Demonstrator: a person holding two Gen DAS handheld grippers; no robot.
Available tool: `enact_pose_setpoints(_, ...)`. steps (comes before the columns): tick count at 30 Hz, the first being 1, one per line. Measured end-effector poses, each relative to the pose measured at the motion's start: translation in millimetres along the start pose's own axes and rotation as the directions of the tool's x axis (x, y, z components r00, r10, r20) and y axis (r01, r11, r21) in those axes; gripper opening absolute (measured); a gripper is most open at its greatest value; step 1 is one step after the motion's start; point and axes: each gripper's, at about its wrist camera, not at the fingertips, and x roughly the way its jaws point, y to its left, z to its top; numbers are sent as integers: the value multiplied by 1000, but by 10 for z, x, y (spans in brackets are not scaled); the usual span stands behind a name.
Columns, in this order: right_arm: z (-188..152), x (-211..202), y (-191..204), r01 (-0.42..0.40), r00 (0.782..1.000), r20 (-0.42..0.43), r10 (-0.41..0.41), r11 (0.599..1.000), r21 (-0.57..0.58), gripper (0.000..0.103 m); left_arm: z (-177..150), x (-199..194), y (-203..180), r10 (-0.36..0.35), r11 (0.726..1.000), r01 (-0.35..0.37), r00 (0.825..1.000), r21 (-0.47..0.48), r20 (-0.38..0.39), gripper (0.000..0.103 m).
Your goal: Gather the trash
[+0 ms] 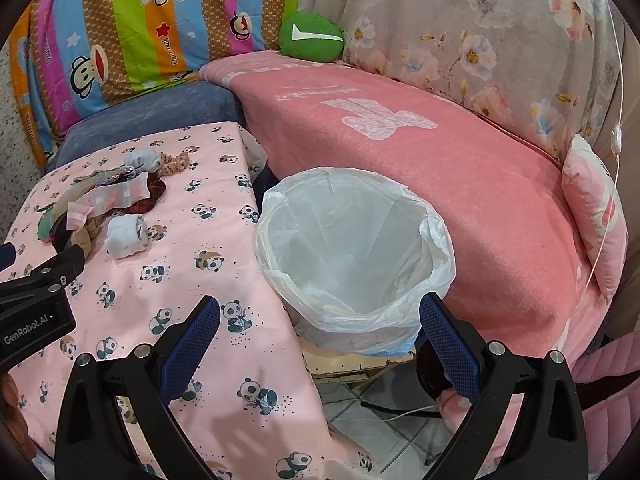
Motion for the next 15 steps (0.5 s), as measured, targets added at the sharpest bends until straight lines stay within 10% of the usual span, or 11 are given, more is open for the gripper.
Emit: enact_pose_setpoints(15, -8, 3, -8, 12, 1000, 5, -12, 1000, 1, 95, -6, 1, -29, -3, 1000, 3, 1000, 0, -3, 95)
